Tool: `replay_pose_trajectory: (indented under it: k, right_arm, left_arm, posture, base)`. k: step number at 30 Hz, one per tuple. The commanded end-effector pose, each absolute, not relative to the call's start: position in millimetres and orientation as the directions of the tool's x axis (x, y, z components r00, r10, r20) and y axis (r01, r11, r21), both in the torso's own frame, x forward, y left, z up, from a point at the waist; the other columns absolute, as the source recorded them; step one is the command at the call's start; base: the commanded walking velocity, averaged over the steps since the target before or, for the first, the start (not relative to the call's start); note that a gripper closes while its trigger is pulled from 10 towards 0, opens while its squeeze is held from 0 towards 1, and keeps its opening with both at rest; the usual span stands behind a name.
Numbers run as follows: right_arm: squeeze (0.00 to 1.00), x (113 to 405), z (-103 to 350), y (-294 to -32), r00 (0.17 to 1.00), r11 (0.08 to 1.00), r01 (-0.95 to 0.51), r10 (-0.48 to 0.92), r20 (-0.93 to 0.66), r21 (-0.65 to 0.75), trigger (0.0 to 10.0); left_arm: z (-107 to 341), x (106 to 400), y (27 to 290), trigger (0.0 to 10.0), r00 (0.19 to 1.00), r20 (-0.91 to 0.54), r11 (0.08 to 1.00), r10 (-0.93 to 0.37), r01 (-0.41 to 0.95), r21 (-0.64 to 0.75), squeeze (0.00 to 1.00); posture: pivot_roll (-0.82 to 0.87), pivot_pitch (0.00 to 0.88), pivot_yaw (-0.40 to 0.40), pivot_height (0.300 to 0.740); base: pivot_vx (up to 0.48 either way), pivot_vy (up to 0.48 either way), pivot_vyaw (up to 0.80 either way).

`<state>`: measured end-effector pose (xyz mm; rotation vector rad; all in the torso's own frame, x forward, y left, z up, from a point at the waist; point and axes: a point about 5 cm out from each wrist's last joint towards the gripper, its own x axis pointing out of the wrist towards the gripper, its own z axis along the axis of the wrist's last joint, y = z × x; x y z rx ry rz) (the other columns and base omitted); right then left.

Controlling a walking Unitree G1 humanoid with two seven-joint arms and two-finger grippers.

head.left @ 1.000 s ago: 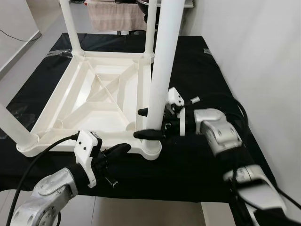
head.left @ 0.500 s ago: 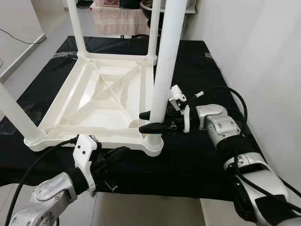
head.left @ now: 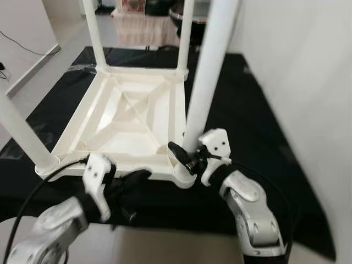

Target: Building children table

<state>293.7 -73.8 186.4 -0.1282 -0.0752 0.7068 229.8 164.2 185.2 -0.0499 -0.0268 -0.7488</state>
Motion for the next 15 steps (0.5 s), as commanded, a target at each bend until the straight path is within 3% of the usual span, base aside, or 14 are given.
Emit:
replay_pose_trajectory:
  k: [1, 3, 4, 5, 6, 9, 10, 15]
  right_arm:
    - [0.0, 298.5, 154.9, -77.7, 0.765, 0.755, -0.644, 0.629, -0.136, -0.127, 0.0]
    - [0.0, 305.7, 154.7, -76.0, 0.773, 0.766, -0.633, 0.619, -0.141, -0.109, 0.0]
    - [0.0, 309.6, 155.1, -72.9, 0.778, 0.773, -0.625, 0.609, -0.154, -0.107, 3.4]
    - [0.0, 309.6, 155.1, -72.9, 0.778, 0.773, -0.625, 0.609, -0.154, -0.107, 3.4]
    - [0.0, 313.4, 157.5, -70.4, 0.777, 0.774, -0.627, 0.611, -0.153, -0.089, 10.0]
    - [0.0, 316.5, 162.7, -68.3, 0.761, 0.761, -0.646, 0.636, -0.13, -0.063, 10.0]
    - [1.0, 317.8, 168.7, -69.7, 0.748, 0.749, -0.662, 0.656, -0.104, -0.037, 10.0]
    - [1.0, 321.4, 184.2, -74.7, 0.674, 0.674, -0.738, 0.738, -0.039, -0.014, 10.0]
  left_arm:
    - [180.9, 229.5, 164.8, 10.0, 0.727, 0.015, 0.726, -0.686, 0.686, -0.047, 0.0]
    - [180.9, 229.4, 164.6, 10.0, 0.733, 0.015, 0.732, -0.68, 0.68, -0.043, 0.0]
    - [180.3, 228.7, 165.0, 10.0, 0.744, 0.019, 0.743, -0.668, 0.668, -0.042, 0.0]
    - [180.3, 228.7, 165.0, 10.0, 0.744, 0.019, 0.743, -0.668, 0.668, -0.042, 0.0]
    - [180.1, 228.3, 165.4, 10.0, 0.752, 0.022, 0.751, -0.659, 0.659, -0.041, 0.0]
    - [179.9, 228.0, 165.7, 10.0, 0.756, 0.023, 0.755, -0.655, 0.655, -0.041, 0.0]
    - [180.0, 228.5, 165.2, 10.0, 0.75, 0.022, 0.748, -0.662, 0.662, -0.042, 0.0]
    - [180.0, 229.0, 163.8, 10.0, 0.743, 0.021, 0.742, -0.669, 0.669, -0.045, 0.0]
  posture:
    - [0.02, 0.2, -0.07, 0.74]
    - [0.03, 0.196, -0.073, 0.74]
    - [0.04, 0.195, -0.077, 0.74]
    - [0.04, 0.195, -0.077, 0.74]
    - [0.04, 0.193, -0.077, 0.74]
    - [0.04, 0.192, -0.075, 0.74]
    - [0.03, 0.187, -0.071, 0.74]
    - [0.04, 0.184, -0.074, 0.74]
  base:
    - [0.0, 0.0, 0.0]
    - [0.0, 0.0, 0.0]
    - [0.0, 0.0, 0.0]
    - [0.0, 0.0, 0.0]
    - [0.0, 0.0, 0.0]
    - [0.0, 0.0, 0.0]
    - [0.0, 0.0, 0.0]
    - [0.0, 0.0, 0.0]
